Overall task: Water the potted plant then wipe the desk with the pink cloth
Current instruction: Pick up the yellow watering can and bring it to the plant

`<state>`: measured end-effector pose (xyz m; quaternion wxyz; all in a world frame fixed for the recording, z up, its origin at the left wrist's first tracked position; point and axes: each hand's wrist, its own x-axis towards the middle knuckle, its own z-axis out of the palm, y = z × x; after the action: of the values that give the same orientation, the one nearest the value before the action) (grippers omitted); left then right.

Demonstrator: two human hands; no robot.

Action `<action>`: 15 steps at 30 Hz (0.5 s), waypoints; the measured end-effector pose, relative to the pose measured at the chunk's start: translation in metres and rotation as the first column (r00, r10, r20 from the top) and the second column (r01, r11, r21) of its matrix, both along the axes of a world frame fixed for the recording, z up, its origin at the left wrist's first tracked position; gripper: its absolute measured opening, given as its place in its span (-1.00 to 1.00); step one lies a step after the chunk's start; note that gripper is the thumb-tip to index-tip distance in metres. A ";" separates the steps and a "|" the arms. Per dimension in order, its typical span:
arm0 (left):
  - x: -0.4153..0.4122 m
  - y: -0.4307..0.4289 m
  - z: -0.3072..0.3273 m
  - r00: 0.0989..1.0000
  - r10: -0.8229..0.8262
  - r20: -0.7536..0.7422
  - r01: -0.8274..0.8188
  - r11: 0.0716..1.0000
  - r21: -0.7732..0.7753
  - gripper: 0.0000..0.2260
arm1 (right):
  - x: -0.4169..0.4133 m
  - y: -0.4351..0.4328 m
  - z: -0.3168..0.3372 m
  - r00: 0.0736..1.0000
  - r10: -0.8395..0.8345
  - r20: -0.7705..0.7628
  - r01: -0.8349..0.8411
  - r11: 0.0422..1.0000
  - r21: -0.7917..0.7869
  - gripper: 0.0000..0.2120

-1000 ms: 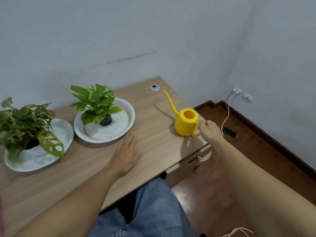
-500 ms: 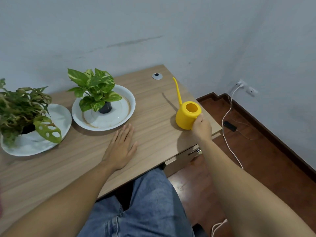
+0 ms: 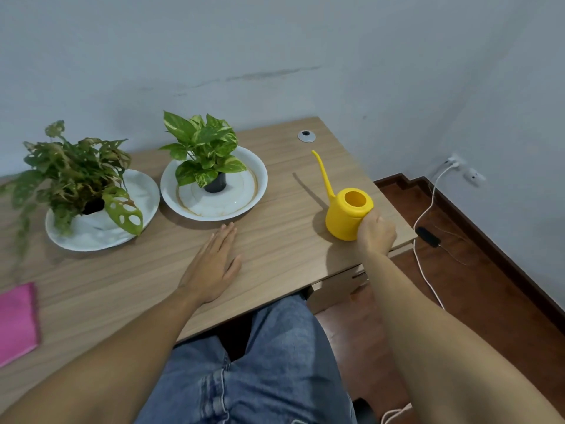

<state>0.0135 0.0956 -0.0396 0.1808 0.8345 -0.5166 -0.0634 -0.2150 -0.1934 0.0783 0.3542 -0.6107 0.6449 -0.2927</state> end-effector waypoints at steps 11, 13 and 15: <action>0.012 0.056 -0.001 0.986 0.166 -0.005 -0.166 0.986 0.003 -0.31 | 0.039 0.014 0.031 0.984 0.175 -0.030 -0.177 0.979 -0.099 -0.56; 0.017 0.066 -0.002 0.981 0.196 0.000 -0.196 0.980 0.023 -0.29 | 0.046 0.015 0.040 0.979 0.201 -0.033 -0.204 0.972 -0.118 -0.53; 0.020 0.074 -0.002 0.974 0.228 0.003 -0.228 0.973 0.042 -0.27 | 0.053 0.017 0.048 0.975 0.220 -0.022 -0.221 0.967 -0.128 -0.54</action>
<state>0.0339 0.1695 -0.0418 0.1698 0.8917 -0.4160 -0.0542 -0.1624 -0.1767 0.1265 0.3418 -0.7014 0.5540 -0.2903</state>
